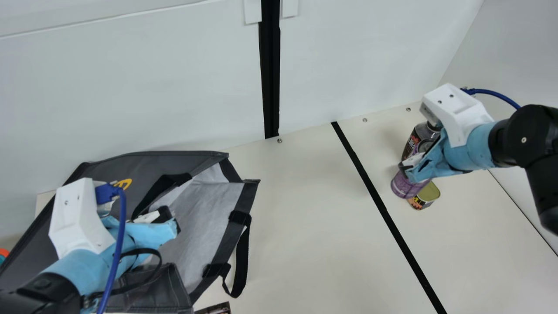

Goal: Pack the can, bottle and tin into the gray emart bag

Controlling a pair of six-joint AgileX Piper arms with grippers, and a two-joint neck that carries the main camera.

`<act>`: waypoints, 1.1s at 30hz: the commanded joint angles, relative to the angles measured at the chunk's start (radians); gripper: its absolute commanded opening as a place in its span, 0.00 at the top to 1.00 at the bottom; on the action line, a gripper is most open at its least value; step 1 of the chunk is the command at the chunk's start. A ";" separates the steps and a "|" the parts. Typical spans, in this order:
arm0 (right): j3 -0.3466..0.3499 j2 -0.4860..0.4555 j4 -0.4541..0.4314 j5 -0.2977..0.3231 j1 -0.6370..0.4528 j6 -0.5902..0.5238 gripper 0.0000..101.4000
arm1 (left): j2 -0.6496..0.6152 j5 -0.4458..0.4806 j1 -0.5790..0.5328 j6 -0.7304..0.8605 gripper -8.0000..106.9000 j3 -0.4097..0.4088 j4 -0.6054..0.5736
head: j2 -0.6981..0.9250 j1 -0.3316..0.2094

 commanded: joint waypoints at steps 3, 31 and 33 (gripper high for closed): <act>0.008 -0.013 -0.011 0.006 0.042 0.018 1.00 | 0.000 0.000 0.000 0.000 0.84 0.000 0.000 | -0.001 -0.023; 0.025 -0.069 -0.004 0.043 0.266 0.058 1.00 | 0.000 0.000 0.000 0.000 0.84 0.000 0.000 | -0.001 -0.023; 0.023 -0.070 -0.002 0.045 0.284 0.057 1.00 | 0.000 0.000 0.000 0.000 0.84 0.000 0.000 | -0.001 -0.023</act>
